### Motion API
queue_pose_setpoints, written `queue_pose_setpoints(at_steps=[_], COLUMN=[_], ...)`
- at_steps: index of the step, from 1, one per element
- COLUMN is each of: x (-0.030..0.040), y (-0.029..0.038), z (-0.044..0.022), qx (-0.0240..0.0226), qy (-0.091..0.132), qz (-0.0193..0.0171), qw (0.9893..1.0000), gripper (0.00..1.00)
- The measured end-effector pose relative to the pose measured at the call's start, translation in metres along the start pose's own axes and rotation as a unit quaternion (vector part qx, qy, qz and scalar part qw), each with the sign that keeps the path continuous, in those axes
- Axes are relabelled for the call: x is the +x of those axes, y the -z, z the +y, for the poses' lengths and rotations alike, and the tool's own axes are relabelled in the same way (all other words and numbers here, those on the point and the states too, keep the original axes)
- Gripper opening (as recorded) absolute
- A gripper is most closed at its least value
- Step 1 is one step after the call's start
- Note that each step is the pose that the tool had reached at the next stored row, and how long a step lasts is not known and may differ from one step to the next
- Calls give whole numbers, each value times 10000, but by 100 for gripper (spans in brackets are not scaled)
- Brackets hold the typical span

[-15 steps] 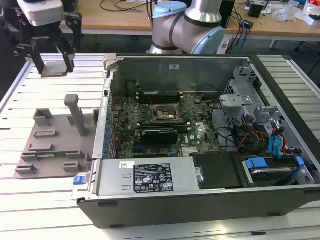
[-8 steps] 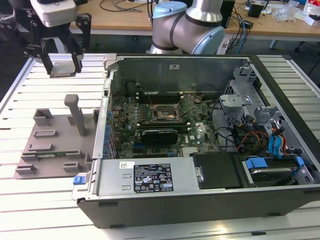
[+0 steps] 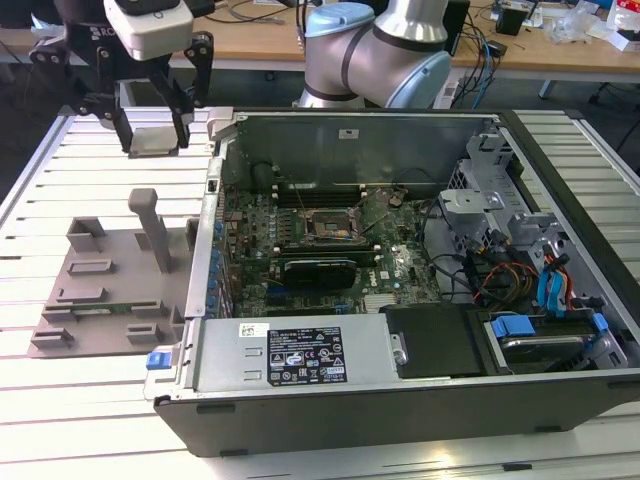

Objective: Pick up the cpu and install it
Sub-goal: 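Pick up the cpu and move it towards the insertion slot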

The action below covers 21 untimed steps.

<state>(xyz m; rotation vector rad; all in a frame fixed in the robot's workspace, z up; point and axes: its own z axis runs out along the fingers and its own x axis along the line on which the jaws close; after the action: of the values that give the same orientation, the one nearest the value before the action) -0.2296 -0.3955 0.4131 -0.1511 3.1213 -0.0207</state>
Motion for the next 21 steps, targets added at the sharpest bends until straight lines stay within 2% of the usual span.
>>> queue_pose_setpoints(at_steps=[7, 9, 11, 12, 21], x=[-114, -127, -314, -384, -491], y=[-37, -43, -112, -138, -198], z=[-11, -12, -29, -35, -43], qx=[0, 0, 0, 0, 0], qy=[0, 0, 0, 0, 0], qz=[0, 0, 0, 0, 0], qw=[10000, 10000, 10000, 10000, 10000], gripper=[55, 55, 55, 55, 55])
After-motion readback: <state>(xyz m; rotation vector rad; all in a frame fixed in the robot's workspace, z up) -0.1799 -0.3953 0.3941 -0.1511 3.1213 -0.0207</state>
